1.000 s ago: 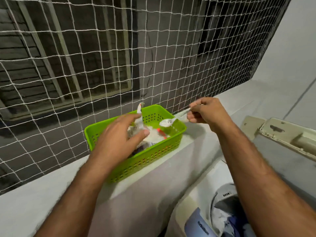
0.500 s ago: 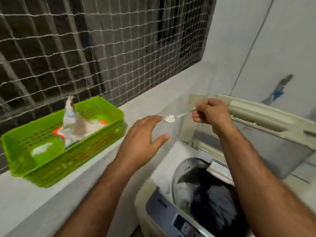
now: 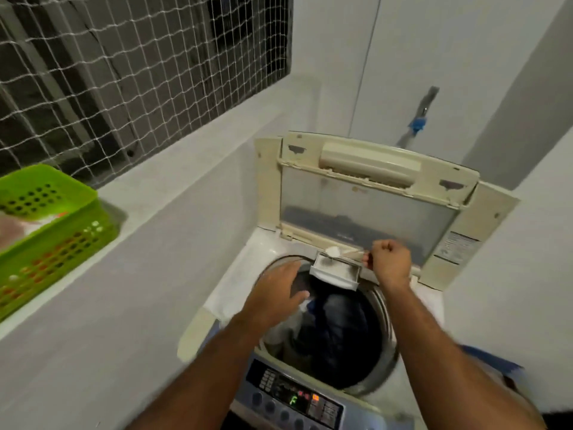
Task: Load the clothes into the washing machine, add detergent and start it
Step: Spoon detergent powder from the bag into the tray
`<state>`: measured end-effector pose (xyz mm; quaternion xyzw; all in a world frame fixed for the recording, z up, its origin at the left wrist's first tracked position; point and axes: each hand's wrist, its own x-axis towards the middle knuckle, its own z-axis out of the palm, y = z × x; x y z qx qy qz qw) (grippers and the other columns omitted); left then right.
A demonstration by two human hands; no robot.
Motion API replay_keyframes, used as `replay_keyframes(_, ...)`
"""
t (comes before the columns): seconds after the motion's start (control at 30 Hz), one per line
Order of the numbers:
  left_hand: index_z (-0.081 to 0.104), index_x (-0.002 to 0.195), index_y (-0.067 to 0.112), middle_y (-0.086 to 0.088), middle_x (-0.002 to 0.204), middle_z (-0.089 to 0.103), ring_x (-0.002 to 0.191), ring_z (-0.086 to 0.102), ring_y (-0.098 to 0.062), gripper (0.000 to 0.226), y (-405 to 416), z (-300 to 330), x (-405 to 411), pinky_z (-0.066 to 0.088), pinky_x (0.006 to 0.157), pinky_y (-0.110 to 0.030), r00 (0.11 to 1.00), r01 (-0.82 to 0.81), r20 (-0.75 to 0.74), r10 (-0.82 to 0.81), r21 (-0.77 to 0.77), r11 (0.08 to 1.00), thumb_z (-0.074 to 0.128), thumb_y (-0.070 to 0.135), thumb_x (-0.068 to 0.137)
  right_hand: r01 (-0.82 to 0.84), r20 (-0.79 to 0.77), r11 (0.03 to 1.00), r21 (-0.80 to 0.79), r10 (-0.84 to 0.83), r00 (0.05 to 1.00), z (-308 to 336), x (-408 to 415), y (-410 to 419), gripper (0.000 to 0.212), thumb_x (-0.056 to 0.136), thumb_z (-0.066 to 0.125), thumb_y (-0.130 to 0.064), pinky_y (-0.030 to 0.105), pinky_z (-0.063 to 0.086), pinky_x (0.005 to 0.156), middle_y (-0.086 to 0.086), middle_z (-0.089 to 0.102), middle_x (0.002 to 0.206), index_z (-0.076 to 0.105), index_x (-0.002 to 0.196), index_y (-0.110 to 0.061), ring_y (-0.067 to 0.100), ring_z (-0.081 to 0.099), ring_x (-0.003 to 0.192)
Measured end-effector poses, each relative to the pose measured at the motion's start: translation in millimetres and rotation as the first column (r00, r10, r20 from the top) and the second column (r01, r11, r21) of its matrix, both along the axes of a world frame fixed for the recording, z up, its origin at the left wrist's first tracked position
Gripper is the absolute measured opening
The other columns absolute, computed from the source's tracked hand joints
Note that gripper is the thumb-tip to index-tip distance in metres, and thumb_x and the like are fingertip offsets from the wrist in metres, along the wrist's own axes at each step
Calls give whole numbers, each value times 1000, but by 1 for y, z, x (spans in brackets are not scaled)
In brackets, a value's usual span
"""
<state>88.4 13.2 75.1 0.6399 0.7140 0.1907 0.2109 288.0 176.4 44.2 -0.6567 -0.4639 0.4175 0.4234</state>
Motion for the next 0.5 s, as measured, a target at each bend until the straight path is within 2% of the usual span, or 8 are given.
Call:
replay_keyframes(0.07,29,148,18,-2,152,35,139,33,-18,68,2,-10,7,23,111,-26,1000,20,1,-20,-33,999,59,39,91,11,91,1000,-26,-8,996,-17,7,0,19,86,53,-18,47,59,76,9,71,67,65,72,-11,32,70,70)
replay_keyframes(0.13,27,149,16,-3,155,30,141,30,-19,70,2,-21,8,21,114,-29,999,29,-39,-32,-74,997,56,42,92,-1,211,1000,-11,3,978,-27,9,-3,19,87,52,-17,38,55,80,13,73,80,68,82,-9,34,68,80)
replay_keyframes(0.2,25,151,15,-5,157,26,142,26,-19,71,2,-33,6,20,116,-30,996,30,-77,-39,-113,993,53,45,92,-41,317,999,19,33,948,-34,8,-3,21,91,51,-14,38,50,80,20,72,89,70,90,-5,38,66,87)
replay_keyframes(0.3,23,152,15,-4,158,23,144,23,-17,75,-2,-42,2,16,115,-24,990,18,-136,-41,-166,986,44,55,91,-149,436,988,38,118,892,-43,5,-2,19,93,50,-10,41,46,77,26,69,92,68,94,-2,43,63,89)
replay_keyframes(0.4,23,152,15,-4,158,23,143,24,-17,90,-5,-45,0,17,114,-22,986,3,-161,-31,-175,985,28,72,82,-315,551,948,49,238,800,-50,3,-3,15,92,51,-9,40,44,73,21,69,90,66,94,-6,40,63,87)
replay_keyframes(0.5,22,152,16,-4,158,23,143,24,-18,79,-8,-50,-4,19,114,-25,983,-16,-182,-16,-175,984,47,59,91,-430,628,901,60,301,718,-53,3,-7,15,95,50,-13,38,44,74,16,70,93,65,97,-10,37,63,88)
